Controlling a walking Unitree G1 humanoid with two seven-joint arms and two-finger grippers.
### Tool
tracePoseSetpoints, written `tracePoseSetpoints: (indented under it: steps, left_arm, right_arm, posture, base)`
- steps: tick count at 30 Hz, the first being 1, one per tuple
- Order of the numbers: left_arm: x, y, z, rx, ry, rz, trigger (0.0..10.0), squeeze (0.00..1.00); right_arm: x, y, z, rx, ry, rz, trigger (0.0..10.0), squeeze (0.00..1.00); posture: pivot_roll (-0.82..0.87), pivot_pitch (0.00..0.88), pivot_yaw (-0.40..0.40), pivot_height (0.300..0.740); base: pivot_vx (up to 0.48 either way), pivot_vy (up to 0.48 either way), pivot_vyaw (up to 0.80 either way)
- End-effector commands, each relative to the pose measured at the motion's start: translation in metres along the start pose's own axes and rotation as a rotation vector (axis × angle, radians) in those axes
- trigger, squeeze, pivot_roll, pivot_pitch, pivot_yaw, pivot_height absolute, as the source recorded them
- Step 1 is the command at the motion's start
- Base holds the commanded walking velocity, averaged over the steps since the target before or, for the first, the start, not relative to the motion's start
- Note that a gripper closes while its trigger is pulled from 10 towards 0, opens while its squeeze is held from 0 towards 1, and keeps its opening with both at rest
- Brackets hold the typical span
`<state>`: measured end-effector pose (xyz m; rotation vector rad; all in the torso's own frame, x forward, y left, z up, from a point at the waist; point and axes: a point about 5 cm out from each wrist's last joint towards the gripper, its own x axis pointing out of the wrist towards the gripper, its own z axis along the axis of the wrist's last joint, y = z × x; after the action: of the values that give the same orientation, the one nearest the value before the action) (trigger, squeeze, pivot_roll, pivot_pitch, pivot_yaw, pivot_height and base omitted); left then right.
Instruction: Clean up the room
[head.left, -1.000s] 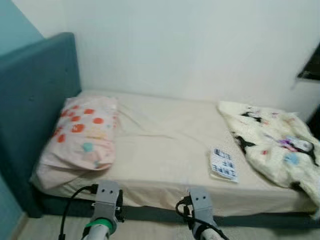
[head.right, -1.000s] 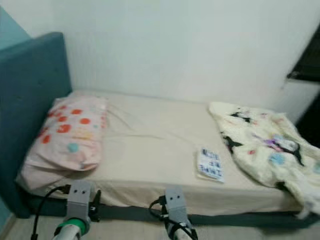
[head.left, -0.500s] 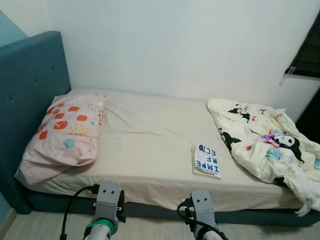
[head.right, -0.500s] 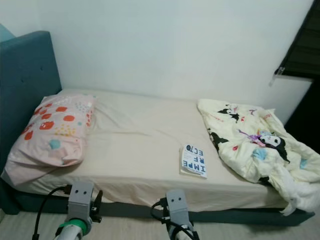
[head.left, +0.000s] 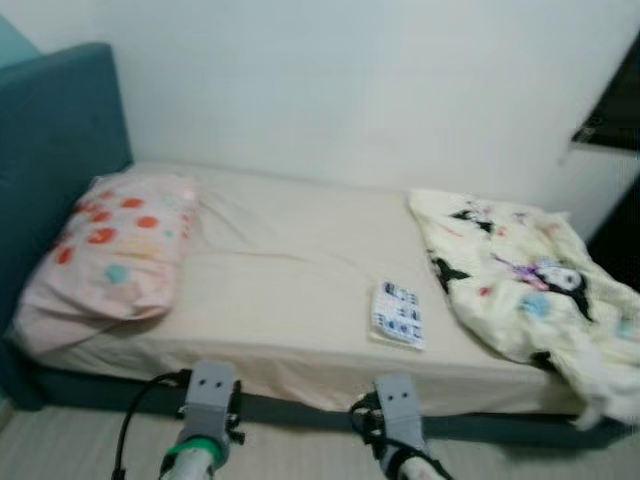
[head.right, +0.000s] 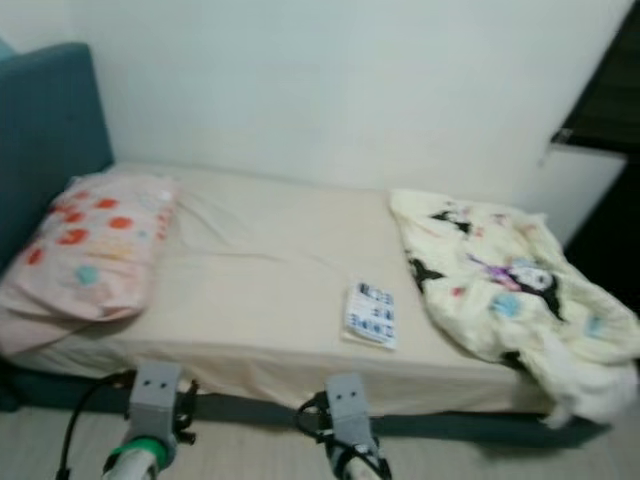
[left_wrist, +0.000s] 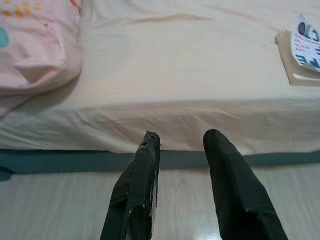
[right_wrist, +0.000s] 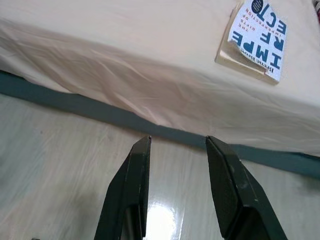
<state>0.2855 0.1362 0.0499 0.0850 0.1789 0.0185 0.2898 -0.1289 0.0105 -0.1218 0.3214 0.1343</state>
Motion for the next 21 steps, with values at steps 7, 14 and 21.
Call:
tracePoseSetpoints:
  steps: [7,14,21]
  left_arm:
    - [-0.0039,-0.0046,-0.0071,-0.01,0.027,-0.013,10.0,0.0]
    - [-0.0036,-0.0048,-0.0069,-0.014,0.028,-0.014,10.0,0.0]
    - [-0.0038,-0.0047,-0.0068,-0.015,0.027,-0.014,10.0,0.0]
  right_arm:
    - [-0.0023,-0.0039,-0.0059,-0.005,0.021,-0.008,10.0,0.0]
    - [-0.0021,-0.0044,-0.0055,-0.006,0.02,-0.009,10.0,0.0]
    - [-0.002,-0.0042,-0.0053,-0.007,0.02,-0.009,10.0,0.0]
  posture:
    - [0.02,0.02,-0.039,0.74]
    - [0.02,0.021,-0.04,0.74]
    - [0.02,0.021,-0.04,0.74]
  base:
    - [0.0,-0.33,0.0]
    - [0.0,-0.336,0.0]
    - [0.0,-0.337,0.0]
